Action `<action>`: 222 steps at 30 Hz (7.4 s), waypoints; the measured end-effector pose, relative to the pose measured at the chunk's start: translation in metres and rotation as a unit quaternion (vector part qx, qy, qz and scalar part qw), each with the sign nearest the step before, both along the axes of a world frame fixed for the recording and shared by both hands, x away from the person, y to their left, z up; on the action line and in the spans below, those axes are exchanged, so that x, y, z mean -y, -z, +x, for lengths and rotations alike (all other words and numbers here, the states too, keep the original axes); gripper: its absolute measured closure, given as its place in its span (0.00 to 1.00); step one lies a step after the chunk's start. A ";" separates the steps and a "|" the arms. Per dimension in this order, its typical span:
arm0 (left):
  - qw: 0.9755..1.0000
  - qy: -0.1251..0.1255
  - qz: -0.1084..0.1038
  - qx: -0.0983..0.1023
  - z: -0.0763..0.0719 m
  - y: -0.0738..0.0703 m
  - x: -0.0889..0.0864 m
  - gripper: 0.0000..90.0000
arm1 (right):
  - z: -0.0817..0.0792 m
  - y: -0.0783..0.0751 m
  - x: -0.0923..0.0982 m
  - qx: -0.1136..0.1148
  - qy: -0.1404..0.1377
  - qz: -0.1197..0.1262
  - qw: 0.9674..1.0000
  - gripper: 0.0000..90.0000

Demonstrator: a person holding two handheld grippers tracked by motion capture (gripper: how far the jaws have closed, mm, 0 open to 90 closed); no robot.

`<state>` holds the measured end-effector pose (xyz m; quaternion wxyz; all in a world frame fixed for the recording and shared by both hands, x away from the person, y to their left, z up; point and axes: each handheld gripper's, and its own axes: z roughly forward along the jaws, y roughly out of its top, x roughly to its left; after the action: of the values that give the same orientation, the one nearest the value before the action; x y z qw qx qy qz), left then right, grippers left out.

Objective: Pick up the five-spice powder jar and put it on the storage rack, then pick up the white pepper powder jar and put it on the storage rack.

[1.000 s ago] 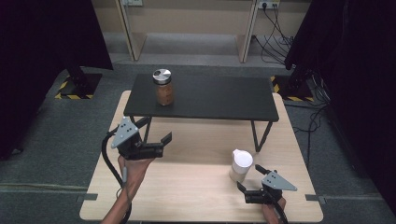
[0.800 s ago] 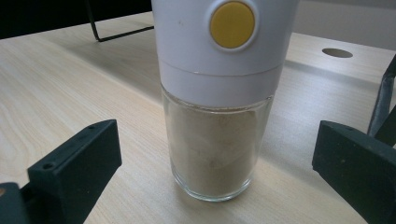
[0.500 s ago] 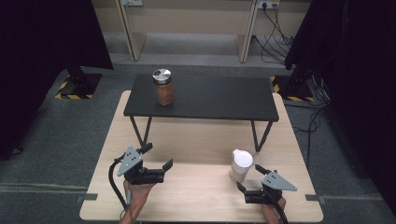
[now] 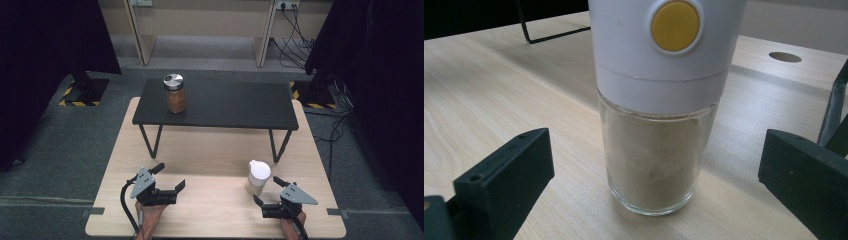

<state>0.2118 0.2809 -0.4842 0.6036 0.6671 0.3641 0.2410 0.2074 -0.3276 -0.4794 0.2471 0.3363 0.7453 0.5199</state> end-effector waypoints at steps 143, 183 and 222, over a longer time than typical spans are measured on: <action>1.000 0.005 0.026 -0.006 -0.012 0.026 0.005 0.01 | -0.002 0.003 0.003 0.014 -0.008 0.010 1.000 0.01; 1.000 0.009 0.025 -0.006 -0.012 0.026 0.004 0.01 | -0.006 0.010 -0.023 0.052 0.040 0.043 0.997 0.03; 1.000 0.009 0.024 -0.006 -0.012 0.026 0.004 0.01 | 0.005 0.005 -0.050 0.039 0.071 0.028 0.996 0.33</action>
<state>0.1998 0.2772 -0.5106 0.5876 0.6859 0.3557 0.2403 0.2124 -0.2778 -0.4848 0.3029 0.3745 0.6942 0.5350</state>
